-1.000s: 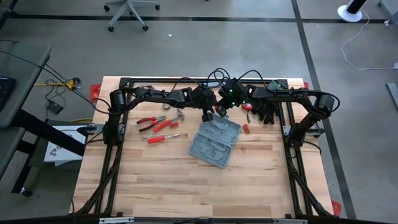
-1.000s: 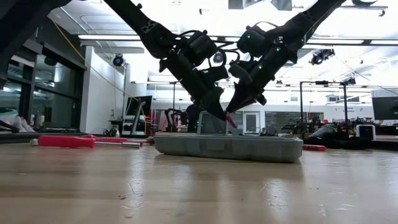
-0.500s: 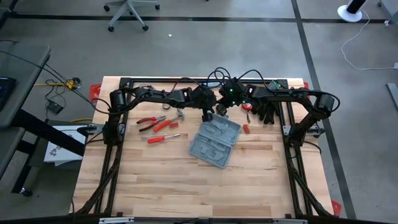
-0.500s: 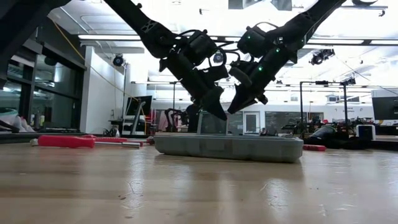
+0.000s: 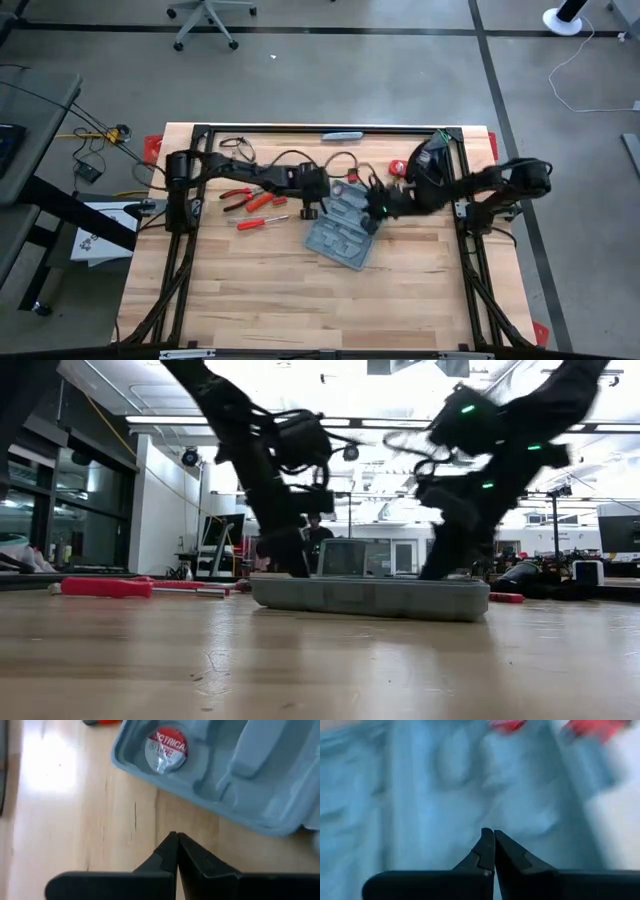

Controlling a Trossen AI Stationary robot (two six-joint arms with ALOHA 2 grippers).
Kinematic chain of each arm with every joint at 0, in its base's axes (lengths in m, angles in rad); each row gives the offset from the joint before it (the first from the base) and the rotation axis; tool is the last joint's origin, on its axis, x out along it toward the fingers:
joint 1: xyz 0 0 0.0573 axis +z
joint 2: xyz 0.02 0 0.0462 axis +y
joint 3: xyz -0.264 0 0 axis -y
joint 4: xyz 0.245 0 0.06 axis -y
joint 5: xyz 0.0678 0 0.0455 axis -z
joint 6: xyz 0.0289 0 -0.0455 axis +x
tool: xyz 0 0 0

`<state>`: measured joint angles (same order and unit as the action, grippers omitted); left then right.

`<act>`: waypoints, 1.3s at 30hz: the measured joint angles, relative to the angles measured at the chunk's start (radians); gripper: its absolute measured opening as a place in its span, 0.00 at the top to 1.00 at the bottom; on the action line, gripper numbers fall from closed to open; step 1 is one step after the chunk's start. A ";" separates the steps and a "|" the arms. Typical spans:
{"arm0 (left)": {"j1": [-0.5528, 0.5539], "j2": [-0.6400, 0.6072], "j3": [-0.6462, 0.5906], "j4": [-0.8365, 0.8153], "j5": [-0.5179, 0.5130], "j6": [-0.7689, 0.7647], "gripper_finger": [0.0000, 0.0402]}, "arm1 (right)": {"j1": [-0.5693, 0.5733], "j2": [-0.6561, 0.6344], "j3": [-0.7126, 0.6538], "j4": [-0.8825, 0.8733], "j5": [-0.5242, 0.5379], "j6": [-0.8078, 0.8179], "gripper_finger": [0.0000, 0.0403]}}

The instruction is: Prefit tool cases

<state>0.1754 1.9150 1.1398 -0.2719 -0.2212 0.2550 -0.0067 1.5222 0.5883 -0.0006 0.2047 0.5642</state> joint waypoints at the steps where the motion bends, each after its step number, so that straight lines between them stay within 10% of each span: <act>1: -0.007 -0.020 -0.027 0.023 0.009 -0.026 1.00 | 0.033 -0.010 -0.020 0.012 0.006 0.044 1.00; 9: -0.063 -0.138 -0.189 0.177 0.001 -0.203 1.00 | 0.236 -0.092 -0.062 0.025 0.285 0.250 1.00; 39: -0.224 -0.127 -0.309 0.353 -0.014 -0.463 1.00 | 0.574 -0.134 -0.060 -0.329 0.434 0.825 1.00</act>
<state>-0.0488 1.7882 0.8310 0.0811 -0.2350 -0.2077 0.5670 1.3880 0.5284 -0.3300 0.6392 1.3896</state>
